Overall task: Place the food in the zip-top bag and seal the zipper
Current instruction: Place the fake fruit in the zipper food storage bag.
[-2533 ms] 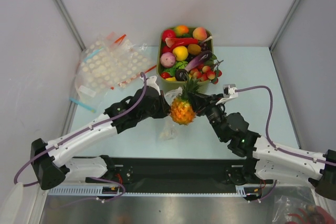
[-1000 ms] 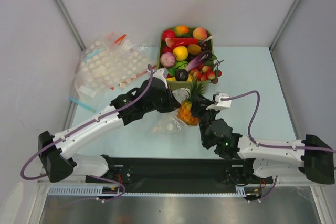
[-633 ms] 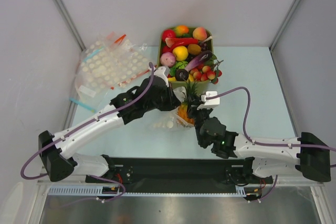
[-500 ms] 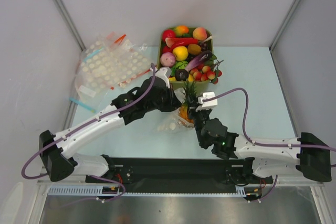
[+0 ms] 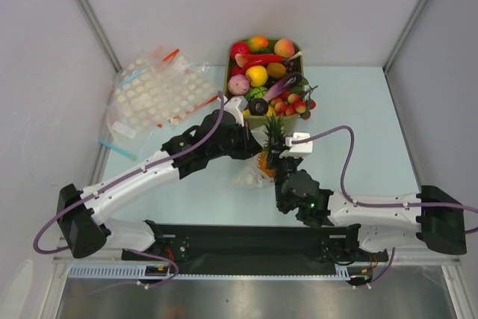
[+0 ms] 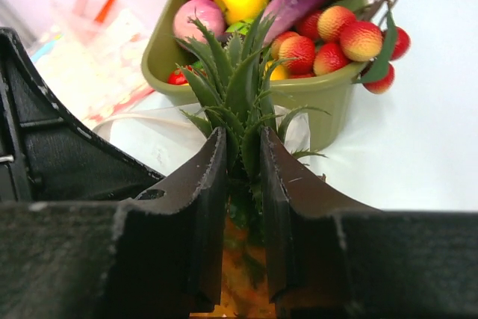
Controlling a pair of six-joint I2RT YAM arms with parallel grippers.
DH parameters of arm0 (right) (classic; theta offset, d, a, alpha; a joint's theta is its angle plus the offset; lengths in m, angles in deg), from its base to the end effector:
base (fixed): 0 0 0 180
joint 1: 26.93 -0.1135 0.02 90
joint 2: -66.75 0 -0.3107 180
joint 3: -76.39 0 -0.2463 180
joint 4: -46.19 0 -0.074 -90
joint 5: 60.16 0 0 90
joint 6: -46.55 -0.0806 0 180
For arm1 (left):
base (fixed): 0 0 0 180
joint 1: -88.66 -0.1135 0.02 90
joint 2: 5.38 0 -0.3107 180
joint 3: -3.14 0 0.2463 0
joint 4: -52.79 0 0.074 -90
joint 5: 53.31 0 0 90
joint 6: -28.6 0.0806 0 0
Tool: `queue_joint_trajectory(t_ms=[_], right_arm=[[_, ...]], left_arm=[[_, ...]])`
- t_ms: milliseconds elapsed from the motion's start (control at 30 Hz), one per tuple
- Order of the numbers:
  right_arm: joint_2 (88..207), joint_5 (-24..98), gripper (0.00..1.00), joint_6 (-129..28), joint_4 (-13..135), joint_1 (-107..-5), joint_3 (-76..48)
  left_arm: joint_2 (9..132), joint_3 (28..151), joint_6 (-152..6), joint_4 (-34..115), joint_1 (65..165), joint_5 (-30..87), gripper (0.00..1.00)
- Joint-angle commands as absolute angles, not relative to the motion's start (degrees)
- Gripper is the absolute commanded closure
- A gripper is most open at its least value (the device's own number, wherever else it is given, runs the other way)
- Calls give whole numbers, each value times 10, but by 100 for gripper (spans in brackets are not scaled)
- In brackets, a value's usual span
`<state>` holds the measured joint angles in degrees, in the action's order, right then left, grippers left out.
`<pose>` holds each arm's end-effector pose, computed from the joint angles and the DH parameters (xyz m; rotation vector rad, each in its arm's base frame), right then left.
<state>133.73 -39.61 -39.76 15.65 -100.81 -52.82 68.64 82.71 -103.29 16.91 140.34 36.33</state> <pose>0.1375 0.2040 0.3561 0.0770 1.4846 0.1924 0.1937 -0.2459 0.3579 0.1968 2.2507 -0.9492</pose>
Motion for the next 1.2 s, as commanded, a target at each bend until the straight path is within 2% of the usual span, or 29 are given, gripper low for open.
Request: queue_joint_trajectory(t_ms=[0,33,67,133,200,433,500,800,1100,1167], right_arm=[[1372,-465,100,-436,127,-1029,-473],[1380,-466,100,-397,100,-1031,-471],[1390,-471,90,-384,86,-1037,-471],[1393,-469,83,-360,65,-1043,-471],[1387,-458,65,-359,70,-1047,-472],[1341,-407,59,-418,177,-1049,-472],[1329,-389,50,-431,197,-1049,-474],[1273,-306,26,-448,271,-1049,-485],[1220,-267,25,-500,420,-1044,-448],[1212,-241,27,-527,455,-1036,-432]], left_arm=[[681,826,-1031,209,1411,311,99],[682,826,-1030,209,1411,312,100],[682,826,-1030,209,1411,313,100],[681,824,-1031,212,1409,313,100],[679,819,-1031,215,1406,312,100],[682,785,-1047,256,1383,268,100],[683,780,-1048,260,1381,264,100],[684,749,-1054,303,1361,235,100],[688,735,-1065,317,1342,211,100],[690,732,-1068,318,1334,207,100]])
